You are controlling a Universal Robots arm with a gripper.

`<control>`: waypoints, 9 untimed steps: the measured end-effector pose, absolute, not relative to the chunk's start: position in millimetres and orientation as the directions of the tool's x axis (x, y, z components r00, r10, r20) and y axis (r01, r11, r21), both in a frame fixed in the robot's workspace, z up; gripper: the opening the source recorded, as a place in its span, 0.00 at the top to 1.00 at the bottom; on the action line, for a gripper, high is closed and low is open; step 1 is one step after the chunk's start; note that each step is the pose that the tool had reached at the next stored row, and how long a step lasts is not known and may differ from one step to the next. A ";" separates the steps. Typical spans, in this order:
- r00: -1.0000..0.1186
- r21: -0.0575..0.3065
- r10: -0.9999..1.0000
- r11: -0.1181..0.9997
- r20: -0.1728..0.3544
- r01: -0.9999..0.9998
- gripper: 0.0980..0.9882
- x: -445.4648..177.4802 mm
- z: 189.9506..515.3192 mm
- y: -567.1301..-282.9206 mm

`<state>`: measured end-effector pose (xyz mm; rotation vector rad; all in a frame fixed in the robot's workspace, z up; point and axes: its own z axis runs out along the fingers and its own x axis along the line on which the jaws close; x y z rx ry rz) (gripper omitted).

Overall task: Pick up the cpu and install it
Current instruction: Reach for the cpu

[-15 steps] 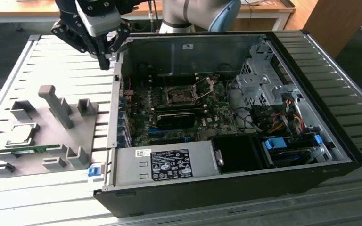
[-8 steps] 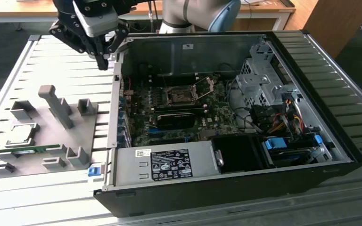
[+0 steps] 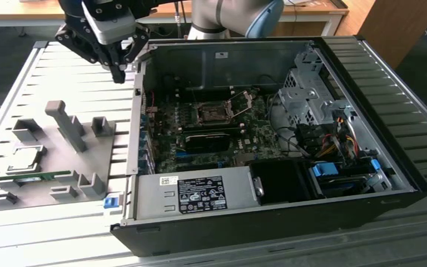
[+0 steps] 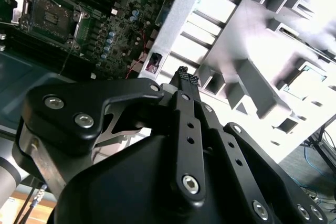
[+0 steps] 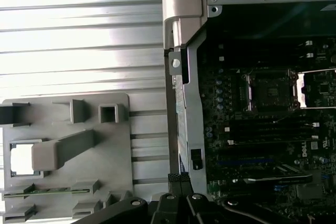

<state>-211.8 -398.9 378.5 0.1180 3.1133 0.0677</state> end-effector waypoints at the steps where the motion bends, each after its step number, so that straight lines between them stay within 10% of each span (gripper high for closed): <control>1: -0.997 0.044 0.076 0.996 -0.024 0.075 0.99 -212.3 378.4 -398.9; 9: -0.997 0.044 0.076 0.996 -0.024 0.075 0.99 -216.0 377.7 -398.9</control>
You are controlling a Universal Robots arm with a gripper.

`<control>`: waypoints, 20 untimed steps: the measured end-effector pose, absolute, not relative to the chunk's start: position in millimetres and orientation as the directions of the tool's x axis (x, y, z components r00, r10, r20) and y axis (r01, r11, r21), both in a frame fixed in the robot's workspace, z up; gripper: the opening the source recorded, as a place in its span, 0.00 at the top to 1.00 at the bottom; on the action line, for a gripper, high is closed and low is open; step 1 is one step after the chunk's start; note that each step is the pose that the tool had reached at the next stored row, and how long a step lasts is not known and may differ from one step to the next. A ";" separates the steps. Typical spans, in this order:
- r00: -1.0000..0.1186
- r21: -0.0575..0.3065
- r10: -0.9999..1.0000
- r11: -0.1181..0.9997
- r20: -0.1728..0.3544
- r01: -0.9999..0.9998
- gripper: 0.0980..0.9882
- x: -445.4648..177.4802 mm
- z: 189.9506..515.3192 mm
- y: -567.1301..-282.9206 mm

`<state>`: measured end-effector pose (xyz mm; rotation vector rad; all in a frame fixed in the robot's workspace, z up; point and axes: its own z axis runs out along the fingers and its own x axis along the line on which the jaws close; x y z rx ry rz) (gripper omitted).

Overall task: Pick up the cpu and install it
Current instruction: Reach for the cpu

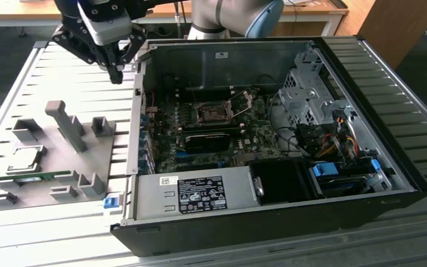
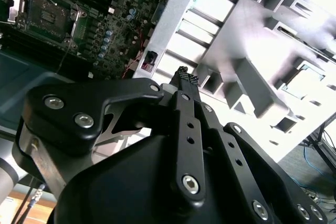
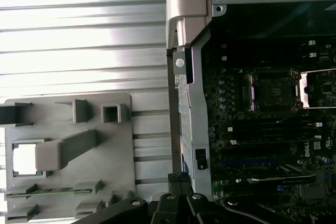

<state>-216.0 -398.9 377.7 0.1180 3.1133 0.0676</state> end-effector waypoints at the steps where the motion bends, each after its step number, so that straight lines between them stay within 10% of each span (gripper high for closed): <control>1: -0.997 0.044 0.076 0.996 -0.024 0.075 0.99 -216.5 377.6 -398.9; 20: -0.997 0.044 0.076 0.996 -0.024 0.075 0.99 -224.9 375.9 -398.9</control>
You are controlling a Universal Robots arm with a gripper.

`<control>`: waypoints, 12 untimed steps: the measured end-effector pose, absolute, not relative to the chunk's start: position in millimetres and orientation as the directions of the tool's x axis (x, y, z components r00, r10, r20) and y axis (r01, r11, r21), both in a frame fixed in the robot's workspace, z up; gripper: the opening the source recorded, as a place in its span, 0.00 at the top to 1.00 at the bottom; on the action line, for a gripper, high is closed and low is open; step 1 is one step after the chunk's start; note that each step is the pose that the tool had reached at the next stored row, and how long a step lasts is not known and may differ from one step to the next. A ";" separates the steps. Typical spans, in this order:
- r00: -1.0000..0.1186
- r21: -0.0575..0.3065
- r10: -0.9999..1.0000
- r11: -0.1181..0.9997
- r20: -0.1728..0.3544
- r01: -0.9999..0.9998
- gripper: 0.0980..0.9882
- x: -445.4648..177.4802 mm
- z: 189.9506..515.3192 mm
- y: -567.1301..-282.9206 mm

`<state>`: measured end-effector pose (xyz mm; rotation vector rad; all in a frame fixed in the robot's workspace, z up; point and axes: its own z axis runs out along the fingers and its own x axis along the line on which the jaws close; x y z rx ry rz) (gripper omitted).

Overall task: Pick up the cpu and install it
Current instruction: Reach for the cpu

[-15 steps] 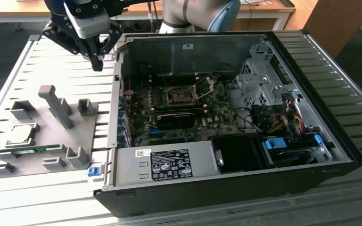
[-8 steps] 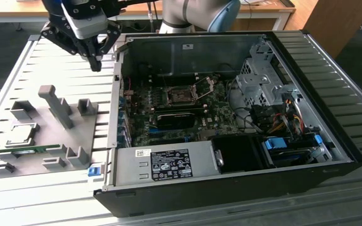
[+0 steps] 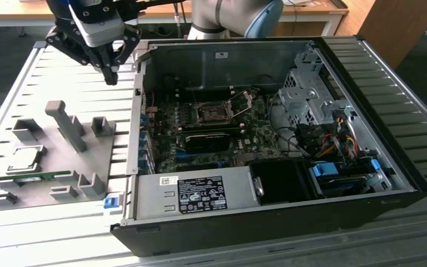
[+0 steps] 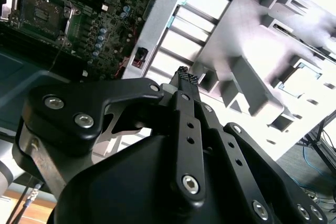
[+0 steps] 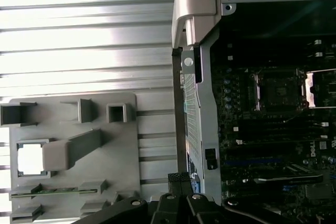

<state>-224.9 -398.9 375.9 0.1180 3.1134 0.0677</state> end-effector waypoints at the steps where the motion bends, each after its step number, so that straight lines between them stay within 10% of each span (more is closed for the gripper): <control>1: -0.997 0.044 0.076 0.996 -0.023 0.075 0.99 -225.3 375.9 -398.9; 12: -0.997 0.044 0.076 0.996 -0.023 0.075 0.99 -230.0 374.9 -398.9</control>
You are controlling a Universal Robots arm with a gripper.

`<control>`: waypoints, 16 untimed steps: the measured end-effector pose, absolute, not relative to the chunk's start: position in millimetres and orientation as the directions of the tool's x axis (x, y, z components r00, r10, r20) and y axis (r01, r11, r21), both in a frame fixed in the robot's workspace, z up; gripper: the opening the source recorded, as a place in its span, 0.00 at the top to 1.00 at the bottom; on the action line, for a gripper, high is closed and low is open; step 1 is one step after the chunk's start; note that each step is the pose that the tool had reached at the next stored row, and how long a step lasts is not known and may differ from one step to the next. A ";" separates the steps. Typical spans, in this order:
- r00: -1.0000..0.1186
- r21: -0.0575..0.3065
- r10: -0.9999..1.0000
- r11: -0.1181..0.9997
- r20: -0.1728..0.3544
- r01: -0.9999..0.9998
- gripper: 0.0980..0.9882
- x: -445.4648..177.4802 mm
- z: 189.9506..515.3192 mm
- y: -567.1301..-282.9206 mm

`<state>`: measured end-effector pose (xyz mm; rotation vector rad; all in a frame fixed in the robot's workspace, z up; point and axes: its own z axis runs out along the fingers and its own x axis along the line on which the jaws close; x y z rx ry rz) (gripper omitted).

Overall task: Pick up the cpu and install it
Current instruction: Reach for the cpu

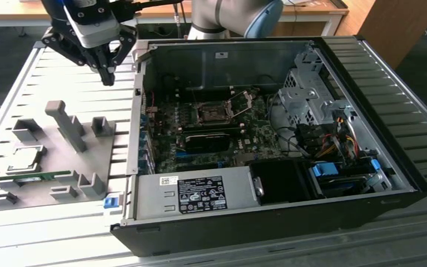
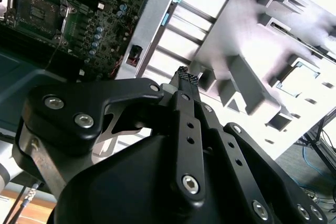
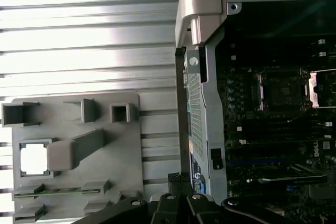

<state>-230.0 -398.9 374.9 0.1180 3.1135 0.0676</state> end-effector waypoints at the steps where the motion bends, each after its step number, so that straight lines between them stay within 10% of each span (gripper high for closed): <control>1: -0.997 0.044 0.076 0.996 -0.023 0.075 0.99 -230.5 374.8 -398.9; 16: -0.997 0.044 0.076 0.996 -0.023 0.075 0.99 -237.7 373.5 -399.0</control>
